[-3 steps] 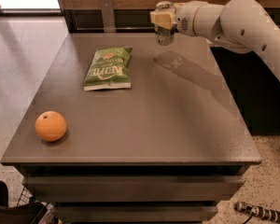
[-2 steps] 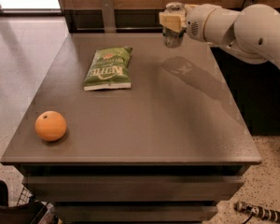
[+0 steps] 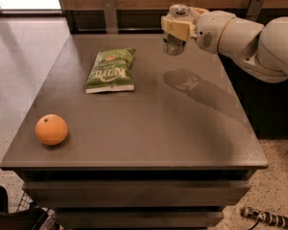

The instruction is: Move 7up can near orange

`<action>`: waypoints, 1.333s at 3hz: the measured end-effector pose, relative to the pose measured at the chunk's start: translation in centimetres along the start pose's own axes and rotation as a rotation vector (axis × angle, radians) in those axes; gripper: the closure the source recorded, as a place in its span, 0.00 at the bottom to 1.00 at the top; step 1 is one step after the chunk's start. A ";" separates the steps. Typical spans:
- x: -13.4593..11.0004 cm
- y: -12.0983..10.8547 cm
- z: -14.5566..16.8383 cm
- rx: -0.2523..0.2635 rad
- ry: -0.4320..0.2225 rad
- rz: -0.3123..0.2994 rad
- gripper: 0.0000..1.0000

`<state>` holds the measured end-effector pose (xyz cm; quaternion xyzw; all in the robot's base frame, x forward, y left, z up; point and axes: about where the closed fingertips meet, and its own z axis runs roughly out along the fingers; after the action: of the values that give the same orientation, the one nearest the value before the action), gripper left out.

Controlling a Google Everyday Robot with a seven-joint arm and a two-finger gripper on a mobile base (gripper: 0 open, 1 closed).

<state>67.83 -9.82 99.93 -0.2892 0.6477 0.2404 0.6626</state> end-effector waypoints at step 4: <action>5.3 24.5 3.0 -0.281 0.052 0.087 1.00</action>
Offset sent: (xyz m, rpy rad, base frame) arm -0.1277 0.1364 -0.0293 -0.0187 0.0456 0.2642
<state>53.24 9.50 92.84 -0.3569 0.6365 0.3496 0.5876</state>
